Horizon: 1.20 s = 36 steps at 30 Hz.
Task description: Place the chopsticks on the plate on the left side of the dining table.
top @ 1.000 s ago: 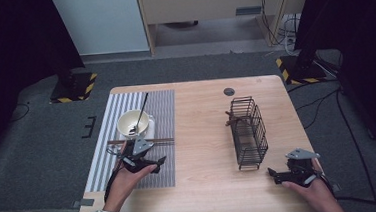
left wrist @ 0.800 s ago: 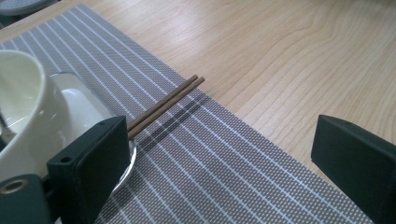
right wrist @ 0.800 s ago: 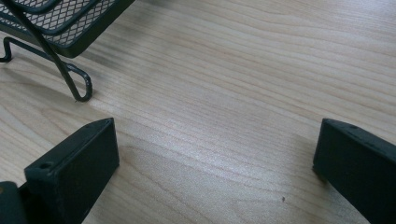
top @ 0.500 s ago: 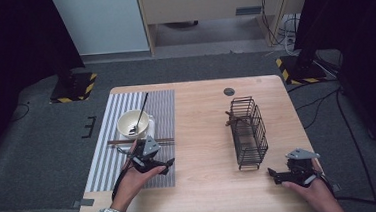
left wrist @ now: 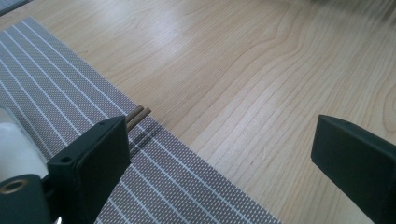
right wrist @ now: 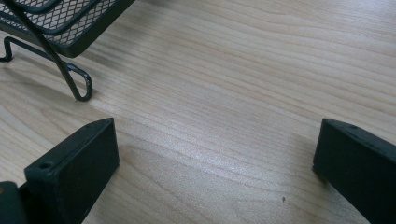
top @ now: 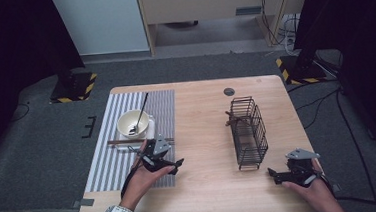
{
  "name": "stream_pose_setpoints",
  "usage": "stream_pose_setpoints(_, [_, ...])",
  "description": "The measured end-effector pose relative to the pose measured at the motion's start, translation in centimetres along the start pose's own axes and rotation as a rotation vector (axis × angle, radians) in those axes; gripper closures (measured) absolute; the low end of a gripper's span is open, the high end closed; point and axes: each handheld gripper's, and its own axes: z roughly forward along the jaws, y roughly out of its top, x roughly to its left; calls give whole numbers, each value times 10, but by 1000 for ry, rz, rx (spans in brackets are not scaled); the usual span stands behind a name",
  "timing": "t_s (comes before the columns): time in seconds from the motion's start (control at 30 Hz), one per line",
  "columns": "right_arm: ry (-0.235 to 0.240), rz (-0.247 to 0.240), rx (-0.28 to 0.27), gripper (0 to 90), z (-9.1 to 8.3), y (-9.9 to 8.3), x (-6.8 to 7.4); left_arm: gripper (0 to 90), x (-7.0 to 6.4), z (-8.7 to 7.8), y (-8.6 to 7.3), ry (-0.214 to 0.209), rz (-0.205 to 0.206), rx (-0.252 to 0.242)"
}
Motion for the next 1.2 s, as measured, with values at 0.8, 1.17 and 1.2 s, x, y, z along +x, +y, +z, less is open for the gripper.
stream_pose_setpoints(0.8, [2, -3, 0, 2, 0, 0, 0, 39, -26, 23, 15, -67, 34, 8])
stream_pose_setpoints(1.17, [2, -4, 1, 2, 0, 0, 0, 38, -40, 49, 28, -99, 26, 19])
stream_pose_setpoints(1.2, [3, -4, 1, 2, 0, 0, 0, 37, -42, 53, 30, -104, 23, 23])
